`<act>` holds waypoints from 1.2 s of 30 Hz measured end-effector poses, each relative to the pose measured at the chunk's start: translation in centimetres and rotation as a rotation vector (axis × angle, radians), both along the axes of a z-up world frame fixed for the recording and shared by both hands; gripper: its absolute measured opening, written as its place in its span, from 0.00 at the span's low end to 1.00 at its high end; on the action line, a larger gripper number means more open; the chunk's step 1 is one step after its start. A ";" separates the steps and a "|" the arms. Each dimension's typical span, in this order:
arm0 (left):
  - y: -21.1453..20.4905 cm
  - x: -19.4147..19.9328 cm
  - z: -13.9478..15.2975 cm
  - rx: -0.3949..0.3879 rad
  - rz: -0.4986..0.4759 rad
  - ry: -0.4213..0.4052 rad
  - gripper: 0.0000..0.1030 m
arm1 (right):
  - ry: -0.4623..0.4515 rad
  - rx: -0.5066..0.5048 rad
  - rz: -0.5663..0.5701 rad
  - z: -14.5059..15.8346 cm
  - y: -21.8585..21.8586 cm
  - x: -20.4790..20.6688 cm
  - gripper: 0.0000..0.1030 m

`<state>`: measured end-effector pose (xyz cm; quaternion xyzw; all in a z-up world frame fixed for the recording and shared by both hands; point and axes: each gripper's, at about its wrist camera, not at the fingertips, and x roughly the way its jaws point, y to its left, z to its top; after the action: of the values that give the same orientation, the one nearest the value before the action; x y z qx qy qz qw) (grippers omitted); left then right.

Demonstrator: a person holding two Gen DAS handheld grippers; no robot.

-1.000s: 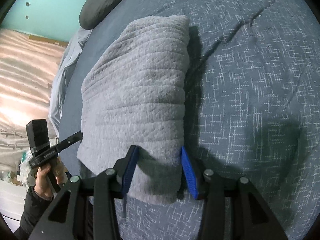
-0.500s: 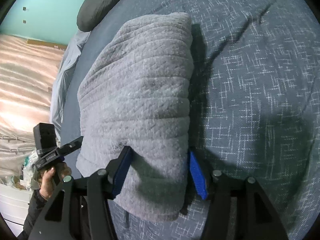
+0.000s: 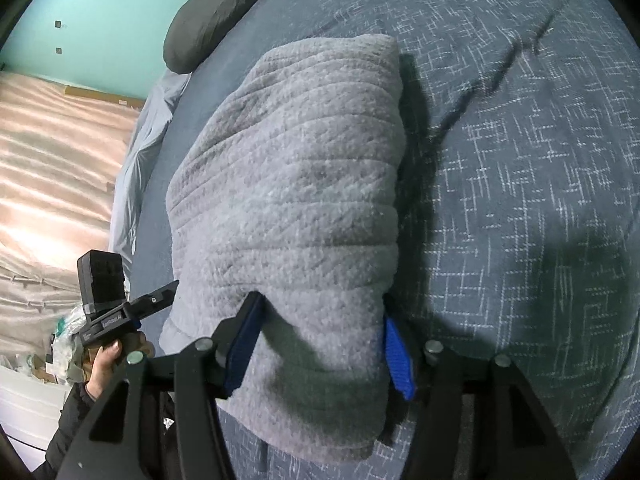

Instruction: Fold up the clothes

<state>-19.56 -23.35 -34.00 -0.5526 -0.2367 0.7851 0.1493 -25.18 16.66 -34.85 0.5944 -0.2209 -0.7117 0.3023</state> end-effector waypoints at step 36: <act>6.6 -8.0 5.1 -0.056 -0.126 0.129 0.59 | 0.214 0.178 0.084 7.1 7.7 -7.3 0.27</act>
<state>-27.53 -16.72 -28.86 -0.5186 -0.1693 0.8144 0.1978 -32.43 24.32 -27.74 0.5484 -0.0984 -0.7745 0.2995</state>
